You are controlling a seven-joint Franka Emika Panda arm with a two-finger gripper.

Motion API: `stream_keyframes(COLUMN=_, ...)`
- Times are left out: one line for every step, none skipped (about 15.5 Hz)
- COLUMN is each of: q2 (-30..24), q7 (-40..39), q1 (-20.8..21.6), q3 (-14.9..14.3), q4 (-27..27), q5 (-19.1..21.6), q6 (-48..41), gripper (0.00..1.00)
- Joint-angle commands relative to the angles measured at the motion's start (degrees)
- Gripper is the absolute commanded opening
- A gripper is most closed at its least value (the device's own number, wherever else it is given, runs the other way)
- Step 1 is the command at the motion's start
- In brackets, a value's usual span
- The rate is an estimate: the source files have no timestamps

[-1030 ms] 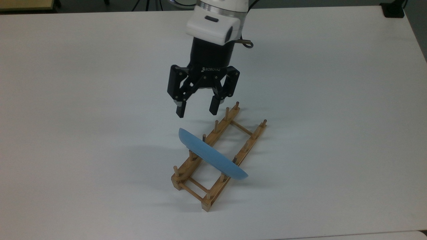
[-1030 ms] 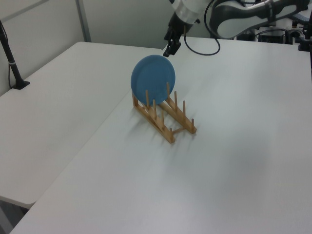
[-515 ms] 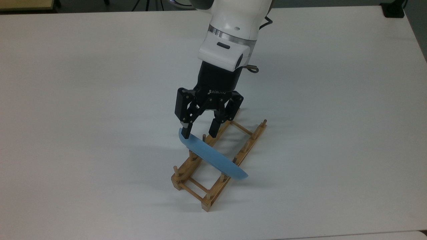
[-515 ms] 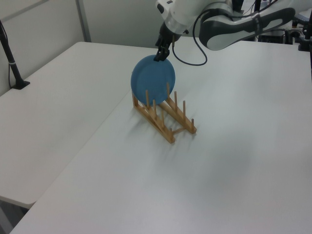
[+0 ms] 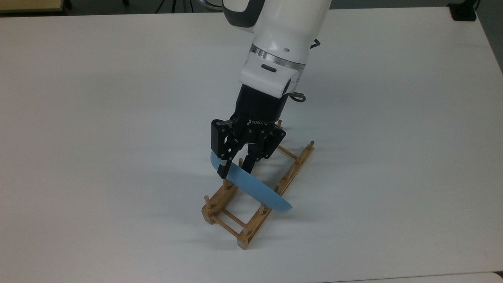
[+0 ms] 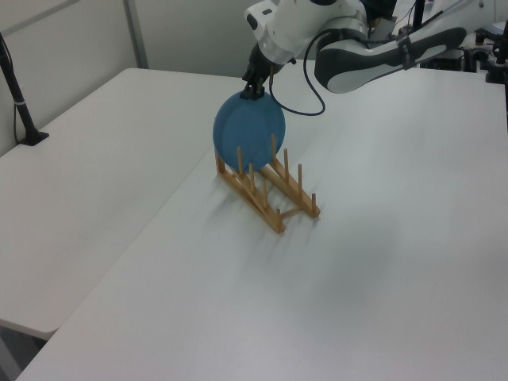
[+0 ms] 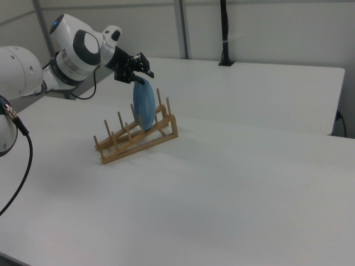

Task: Pick plate from plate rack
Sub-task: 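Close the gripper on the blue plate's rim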

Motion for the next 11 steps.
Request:
stream_keyframes(q2=0.41, q7=1.58, q1=1.47, q3=-1.03, q4=0.63, q5=-2.90, q6=0.80, gripper=0.30)
stream_keyframes(q2=0.41, q7=1.59, q1=1.47, q3=-0.94, q4=0.45, q5=-3.26, q6=0.80, gripper=0.23)
stream_keyframes(q2=0.41, q7=1.59, q1=1.56, q3=-0.94, q4=0.37, q5=-3.43, q6=0.80, gripper=0.17)
stream_keyframes(q2=0.41, q7=1.50, q1=1.65, q3=-0.94, q4=0.28, q5=-3.78, q6=0.80, gripper=0.14)
stream_keyframes(q2=0.41, q7=1.58, q1=1.74, q3=-0.94, q4=0.28, q5=-4.22, q6=0.80, gripper=0.11)
stream_keyframes(q2=0.41, q7=1.59, q1=1.74, q3=-0.94, q4=0.19, q5=-4.66, q6=0.80, gripper=0.08)
stream_keyframes(q2=0.41, q7=1.50, q1=1.74, q3=-0.94, q4=0.28, q5=-4.84, q6=0.80, gripper=0.03)
stream_keyframes(q2=0.32, q7=1.58, q1=1.74, q3=-0.94, q4=0.19, q5=-5.02, q6=0.80, gripper=0.00)
stream_keyframes(q2=0.15, q7=1.59, q1=1.74, q3=-0.94, q4=0.28, q5=-5.02, q6=0.80, gripper=0.00)
stream_keyframes(q2=-0.03, q7=1.59, q1=1.74, q3=-0.94, q4=0.19, q5=-5.02, q6=0.71, gripper=0.00)
stream_keyframes(q2=-0.29, q7=1.59, q1=1.74, q3=-1.03, q4=0.19, q5=-5.02, q6=0.71, gripper=0.00)
